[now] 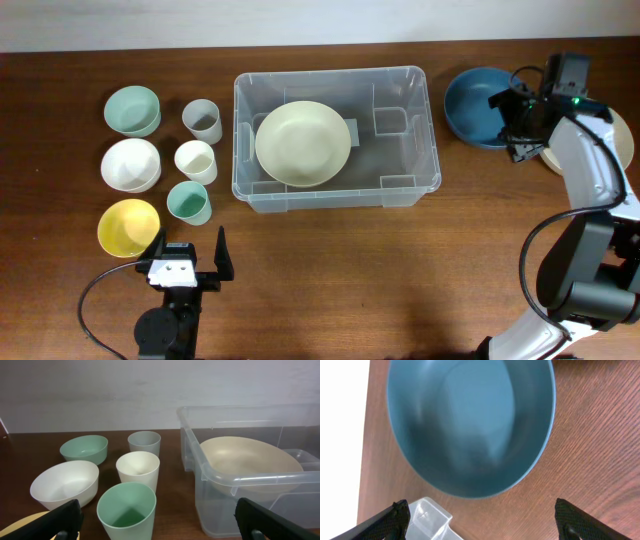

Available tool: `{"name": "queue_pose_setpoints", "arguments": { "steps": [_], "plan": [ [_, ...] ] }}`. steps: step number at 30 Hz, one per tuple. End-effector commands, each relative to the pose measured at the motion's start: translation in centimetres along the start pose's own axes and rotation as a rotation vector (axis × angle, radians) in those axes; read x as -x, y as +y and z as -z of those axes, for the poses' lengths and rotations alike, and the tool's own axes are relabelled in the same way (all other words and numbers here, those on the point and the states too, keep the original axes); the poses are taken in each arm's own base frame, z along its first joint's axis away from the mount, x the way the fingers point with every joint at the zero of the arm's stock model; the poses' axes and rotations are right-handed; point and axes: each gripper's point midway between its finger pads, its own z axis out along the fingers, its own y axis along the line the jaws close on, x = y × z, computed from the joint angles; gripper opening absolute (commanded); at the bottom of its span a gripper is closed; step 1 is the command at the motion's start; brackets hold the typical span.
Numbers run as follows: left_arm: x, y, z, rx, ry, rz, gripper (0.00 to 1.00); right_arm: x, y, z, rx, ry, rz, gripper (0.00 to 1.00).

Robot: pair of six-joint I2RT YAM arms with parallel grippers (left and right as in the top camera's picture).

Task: Pack container
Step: 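Move the right gripper to the dark teal plate's rim and grasp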

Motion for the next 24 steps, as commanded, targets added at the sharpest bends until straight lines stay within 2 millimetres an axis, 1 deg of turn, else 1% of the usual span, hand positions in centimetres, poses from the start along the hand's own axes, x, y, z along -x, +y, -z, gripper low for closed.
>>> {"name": "queue_pose_setpoints", "arguments": {
  "steps": [1,6,17,21,24],
  "plan": [
    [-0.2,0.3,0.0,0.015,0.000,0.010,1.00,-0.2,-0.6,-0.7,0.007,-0.003,-0.084,0.88],
    [-0.2,0.3,0.0,0.015,0.000,0.010,1.00,-0.6,-2.0,-2.2,-0.026,0.002,-0.151,0.91],
    [-0.2,0.3,0.0,0.015,0.000,0.010,1.00,-0.8,-3.8,-4.7,-0.092,0.009,-0.200,0.91],
    [-0.2,0.3,0.0,0.015,0.000,0.010,1.00,-1.1,-3.9,-5.7,-0.089,0.025,-0.198,0.90],
    [-0.2,0.3,0.0,0.015,0.000,0.010,1.00,-0.9,-3.9,-5.8,-0.090,0.015,-0.197,0.91]
  ]
}}
